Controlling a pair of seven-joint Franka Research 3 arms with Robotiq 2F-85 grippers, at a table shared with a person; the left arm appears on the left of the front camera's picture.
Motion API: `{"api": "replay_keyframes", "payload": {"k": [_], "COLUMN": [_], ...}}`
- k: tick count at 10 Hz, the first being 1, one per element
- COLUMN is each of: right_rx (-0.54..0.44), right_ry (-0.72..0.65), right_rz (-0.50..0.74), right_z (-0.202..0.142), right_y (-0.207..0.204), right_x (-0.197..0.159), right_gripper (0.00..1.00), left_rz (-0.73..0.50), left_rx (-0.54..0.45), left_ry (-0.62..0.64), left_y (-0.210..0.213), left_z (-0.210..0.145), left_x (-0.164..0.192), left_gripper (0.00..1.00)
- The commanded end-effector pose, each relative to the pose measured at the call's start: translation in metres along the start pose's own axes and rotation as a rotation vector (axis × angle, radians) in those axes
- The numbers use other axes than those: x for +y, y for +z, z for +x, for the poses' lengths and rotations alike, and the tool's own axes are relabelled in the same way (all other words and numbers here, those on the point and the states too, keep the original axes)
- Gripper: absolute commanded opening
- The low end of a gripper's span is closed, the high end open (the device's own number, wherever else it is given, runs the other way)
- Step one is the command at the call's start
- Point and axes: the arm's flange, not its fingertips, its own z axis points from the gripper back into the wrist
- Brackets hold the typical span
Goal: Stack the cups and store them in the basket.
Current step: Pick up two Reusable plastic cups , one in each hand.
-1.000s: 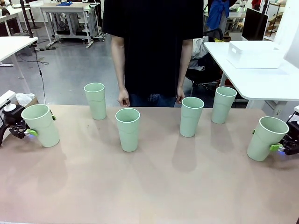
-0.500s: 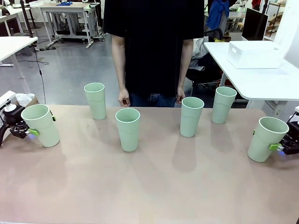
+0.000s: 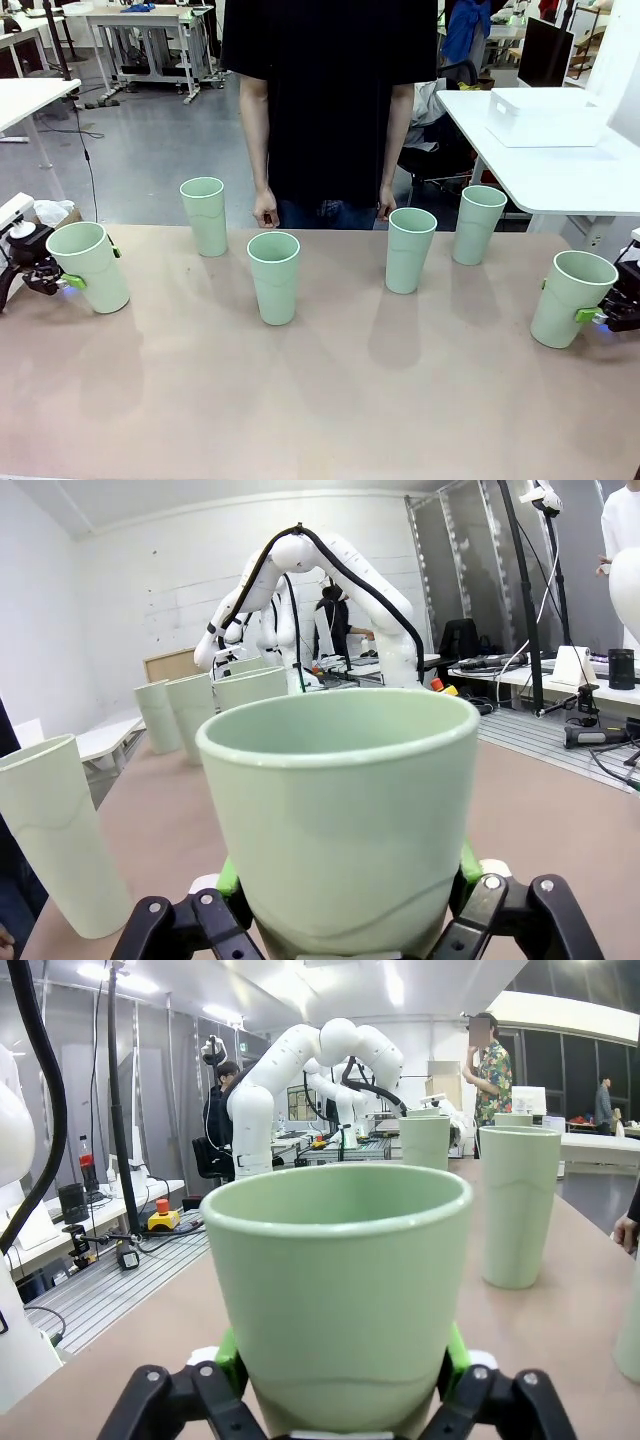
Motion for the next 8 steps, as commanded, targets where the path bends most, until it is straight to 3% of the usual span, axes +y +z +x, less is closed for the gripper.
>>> {"api": "replay_keyframes", "payload": {"k": [1, 2, 4, 5, 6, 8], "right_rx": [-0.017, 0.000, 0.000, -0.006, 0.006, -0.065], "right_ry": [0.086, 0.000, 0.000, 0.003, 0.082, 0.141], "right_rz": [0.047, 0.000, 0.000, 0.007, -0.048, -0.109], "right_z": [0.000, 0.000, 0.000, -0.001, 0.016, 0.043], "right_y": [-0.002, 0.000, 0.000, 0.000, -0.021, -0.061], "right_x": [0.001, 0.000, 0.000, 0.000, 0.011, 0.024], "right_gripper": [0.35, 0.35, 0.35, 0.87, 0.87, 0.87], "left_rz": [0.000, 0.000, 0.000, 0.004, 0.014, 0.064], "left_rx": [-0.027, 0.000, 0.000, 0.001, -0.030, -0.045], "left_ry": [-0.058, 0.000, 0.000, 0.011, -0.007, -0.043], "left_y": [-0.010, 0.000, 0.000, 0.004, -0.006, -0.039], "left_z": [0.000, 0.000, 0.000, 0.001, 0.021, 0.053], "left_x": [-0.011, 0.000, 0.000, -0.001, -0.005, -0.011], "left_gripper": [0.26, 0.26, 0.26, 0.87, 0.87, 0.87]}}
